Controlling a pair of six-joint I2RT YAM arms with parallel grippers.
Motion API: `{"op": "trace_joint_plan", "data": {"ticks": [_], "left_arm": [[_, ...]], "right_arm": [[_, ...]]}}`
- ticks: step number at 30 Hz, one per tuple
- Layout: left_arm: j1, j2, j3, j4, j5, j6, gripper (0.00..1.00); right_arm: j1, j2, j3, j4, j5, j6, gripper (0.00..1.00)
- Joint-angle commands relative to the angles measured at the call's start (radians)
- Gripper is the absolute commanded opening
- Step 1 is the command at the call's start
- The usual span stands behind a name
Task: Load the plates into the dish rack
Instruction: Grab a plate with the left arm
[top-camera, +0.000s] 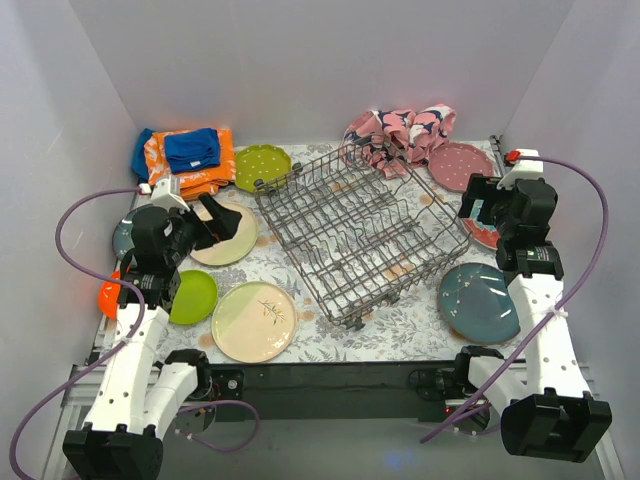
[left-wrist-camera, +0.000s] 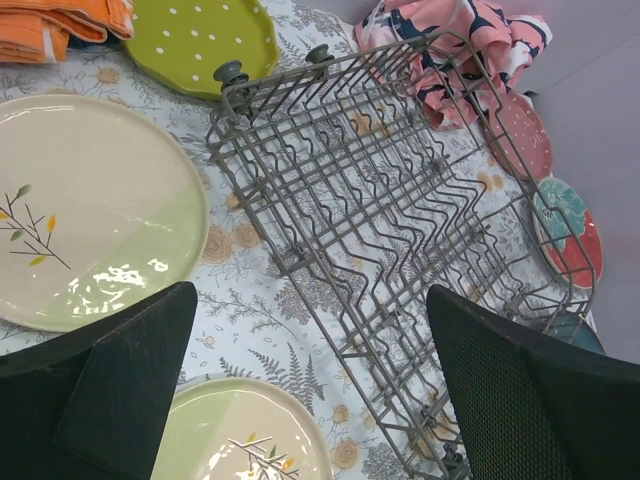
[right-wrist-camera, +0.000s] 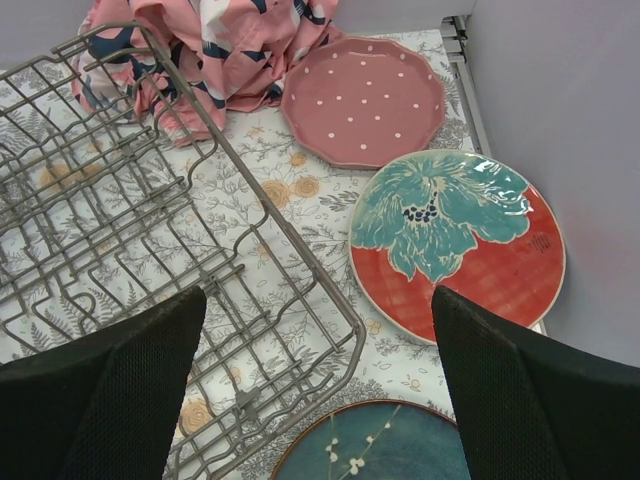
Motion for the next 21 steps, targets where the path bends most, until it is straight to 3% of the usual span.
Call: {"op": "trace_joint_plan", "data": {"ticks": [1, 7, 13, 17, 21], "left_arm": [[0.003, 0.012, 0.044, 0.017, 0.034, -0.002, 0.98], [0.003, 0.048, 0.064, 0.022, 0.04, -0.01, 0.98], [0.003, 0.1, 0.08, 0.037, 0.074, -0.045, 0.98], [0.003, 0.176, 0.102, 0.08, 0.106, -0.073, 0.98], [0.005, 0.326, 0.165, 0.123, 0.162, -0.117, 0.98]], "right_arm": [[-0.005, 0.012, 0.027, 0.054, -0.045, 0.015, 0.99], [-0.003, 0.015, 0.033, 0.073, -0.2, -0.021, 0.99], [0.015, 0.013, 0.03, 0.071, -0.416, -0.189, 0.98], [0.044, 0.025, 0.016, 0.063, -0.429, -0.246, 0.98], [0.052, 0.061, 0.024, -0.002, -0.56, -0.298, 0.98]]}}
